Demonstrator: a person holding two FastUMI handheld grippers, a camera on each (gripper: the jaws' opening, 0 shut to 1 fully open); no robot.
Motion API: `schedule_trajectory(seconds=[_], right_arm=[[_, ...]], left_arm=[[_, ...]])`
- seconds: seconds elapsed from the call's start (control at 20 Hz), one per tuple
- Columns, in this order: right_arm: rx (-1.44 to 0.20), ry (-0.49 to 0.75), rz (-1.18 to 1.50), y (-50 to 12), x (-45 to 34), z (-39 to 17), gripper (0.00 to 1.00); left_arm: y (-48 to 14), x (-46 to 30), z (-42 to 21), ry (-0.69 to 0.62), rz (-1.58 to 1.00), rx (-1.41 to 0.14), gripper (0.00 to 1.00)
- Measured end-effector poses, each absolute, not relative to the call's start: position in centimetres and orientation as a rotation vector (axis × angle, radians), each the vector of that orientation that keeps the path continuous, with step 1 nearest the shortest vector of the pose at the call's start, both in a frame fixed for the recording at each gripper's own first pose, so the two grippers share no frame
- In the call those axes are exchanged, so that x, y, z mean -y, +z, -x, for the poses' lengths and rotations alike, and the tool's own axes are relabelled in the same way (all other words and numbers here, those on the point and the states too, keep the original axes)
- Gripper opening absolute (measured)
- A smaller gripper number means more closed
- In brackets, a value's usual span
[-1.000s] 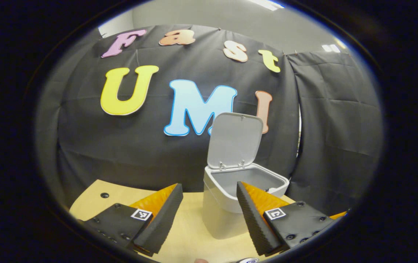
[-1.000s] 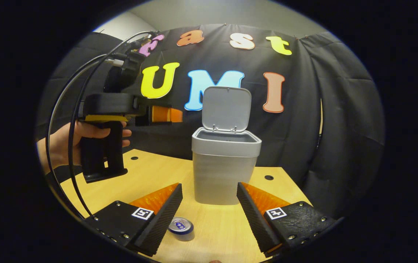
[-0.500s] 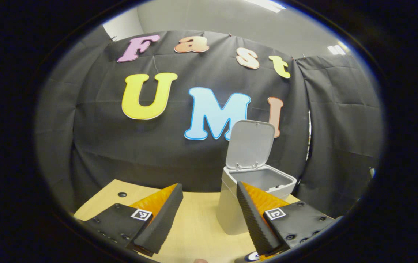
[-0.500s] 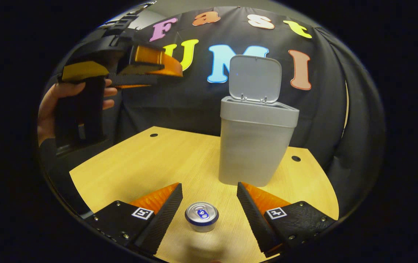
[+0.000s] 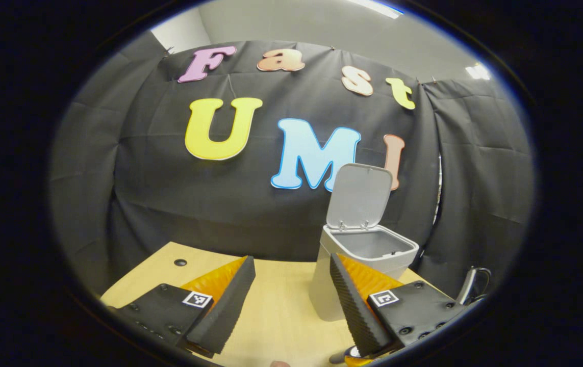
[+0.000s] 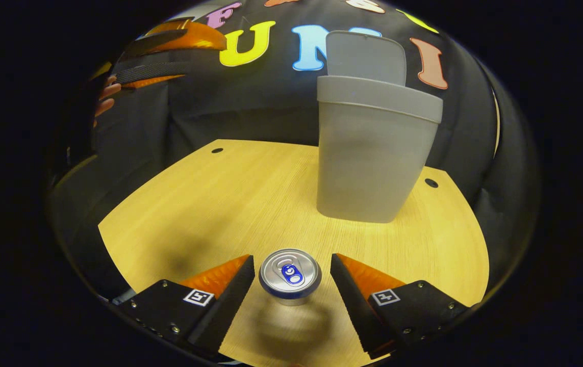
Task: Press the lid of the desktop garbage bin to open it, pick up the crumpled paper on the desktop and throw it into the bin, then pick up the pop can on the desktop and drop it into the bin, and finally close the garbage bin lid.
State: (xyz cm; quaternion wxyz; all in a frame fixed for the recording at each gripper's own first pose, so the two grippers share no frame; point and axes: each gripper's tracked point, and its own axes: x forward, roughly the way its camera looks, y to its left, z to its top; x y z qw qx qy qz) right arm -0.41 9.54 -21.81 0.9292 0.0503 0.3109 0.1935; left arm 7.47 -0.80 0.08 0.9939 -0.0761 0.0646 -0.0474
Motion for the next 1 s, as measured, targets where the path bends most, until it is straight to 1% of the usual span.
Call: schedule_trajectory(seconds=[0.2,0.35,0.4,0.45,0.5,0.55,0.7,0.75,0.8,0.85,0.9,0.95,1.0], right_arm=[[-0.687,0.41,-0.115,-23.6,-10.2,0.8,0.96],[-0.695,0.406,-0.089,-24.0,-10.2,0.8,0.96],[-0.694,0.396,-0.075,-24.1,-9.9,0.7,0.94],[-0.693,0.394,-0.067,-24.2,-9.8,0.8,0.9],[-0.695,0.391,-0.064,-24.5,-9.9,0.7,0.82],[-0.693,0.392,-0.062,-24.4,-9.9,0.7,0.86],[-0.685,0.393,-0.057,-24.2,-9.9,0.7,0.84],[-0.68,0.395,-0.056,-24.0,-9.8,0.6,0.81],[-0.671,0.396,-0.052,-23.7,-9.7,0.7,0.84],[-0.657,0.396,-0.049,-23.2,-9.6,0.7,0.81],[-0.641,0.395,-0.046,-22.6,-9.5,0.8,0.84],[-0.624,0.394,-0.042,-21.9,-9.3,0.8,0.84],[-0.608,0.391,-0.041,-21.2,-9.2,0.7,0.81]], left_arm=[[0.2,0.2,-6.9,-0.086,0.142,-0.128,0.96],[0.0,0.4,-6.9,-0.087,0.145,-0.135,0.96],[-0.1,0.4,-6.8,-0.088,0.144,-0.136,0.96],[-0.2,0.4,-6.9,-0.088,0.141,-0.14,0.96],[-0.3,0.5,-6.8,-0.088,0.138,-0.143,0.97],[-0.4,0.6,-6.7,-0.088,0.138,-0.143,0.97],[-0.5,0.7,-6.5,-0.087,0.147,-0.143,0.95],[-0.7,0.7,-6.5,-0.087,0.147,-0.145,0.95],[-0.8,0.7,-6.5,-0.086,0.146,-0.148,0.96],[-0.8,0.6,-6.6,-0.086,0.144,-0.149,0.97],[-0.9,0.7,-6.5,-0.084,0.142,-0.151,0.95],[-0.9,0.7,-6.5,-0.084,0.138,-0.151,0.96],[-1.0,0.7,-6.4,-0.084,0.136,-0.15,0.95]])
